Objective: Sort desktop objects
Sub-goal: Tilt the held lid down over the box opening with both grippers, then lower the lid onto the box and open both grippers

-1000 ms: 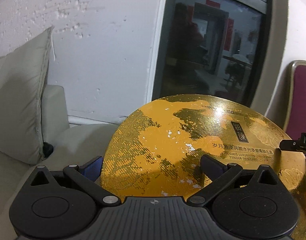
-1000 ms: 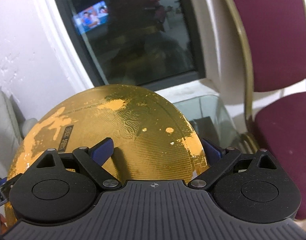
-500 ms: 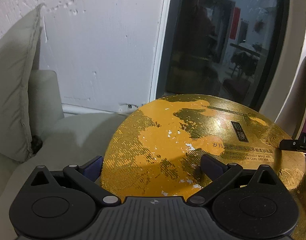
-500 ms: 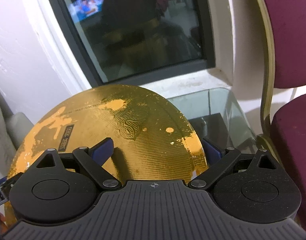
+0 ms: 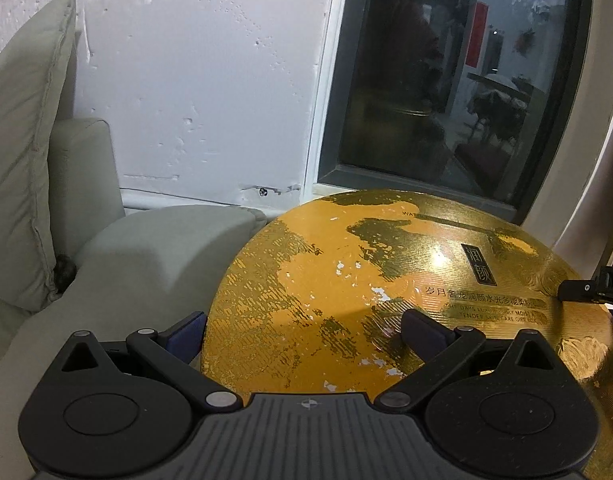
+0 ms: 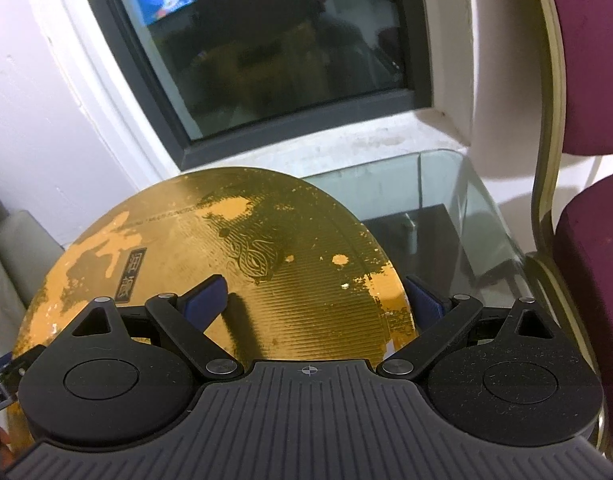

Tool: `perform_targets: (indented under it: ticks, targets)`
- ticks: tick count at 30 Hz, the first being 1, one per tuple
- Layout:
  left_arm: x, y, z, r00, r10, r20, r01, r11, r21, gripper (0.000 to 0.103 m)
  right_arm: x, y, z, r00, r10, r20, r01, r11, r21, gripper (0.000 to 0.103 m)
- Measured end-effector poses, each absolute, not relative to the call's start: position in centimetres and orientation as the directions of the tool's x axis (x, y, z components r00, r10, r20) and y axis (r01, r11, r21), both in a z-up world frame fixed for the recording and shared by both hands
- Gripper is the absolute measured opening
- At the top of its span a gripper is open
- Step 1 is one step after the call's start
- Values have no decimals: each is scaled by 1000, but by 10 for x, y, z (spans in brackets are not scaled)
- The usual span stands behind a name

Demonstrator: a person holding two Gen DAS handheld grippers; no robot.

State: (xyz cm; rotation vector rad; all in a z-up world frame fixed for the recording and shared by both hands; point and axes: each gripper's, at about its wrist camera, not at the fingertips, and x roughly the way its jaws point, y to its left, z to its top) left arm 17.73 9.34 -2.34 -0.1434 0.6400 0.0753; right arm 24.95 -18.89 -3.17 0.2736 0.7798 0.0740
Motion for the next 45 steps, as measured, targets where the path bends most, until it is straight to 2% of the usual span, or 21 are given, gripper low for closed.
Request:
perform_targets:
  ticks: [23,28,31,35,41,43,45]
  targets:
    - [174,95,-42,818,35,-574,-119,987,-110,101,250,-187,-38,694,158,-703,37,967,253,97]
    - [179,99,-35,799,24,-601,-105,989,-100,101,252,-191,-39,689,169,-705,53,958,282,97]
    - [172,101,-18,796,65,-602,-125,990,-58,101,248,-196,-30,710,169,-684,59,953,297,97]
    - [152,106,8,789,98,-607,-164,985,-54,102,224,-198,-1,747,125,-653,43,971,234,98]
    - [94,109,28,752,86,-653,-220,967,-126,102,152,-203,32,757,179,-629,-5,963,268,101]
    - [75,102,28,712,82,-698,-211,972,-102,102,122,-200,33,748,205,-631,-24,959,283,101]
    - [59,91,26,661,113,-742,-196,980,-25,102,96,-199,32,735,219,-642,-32,957,290,101]
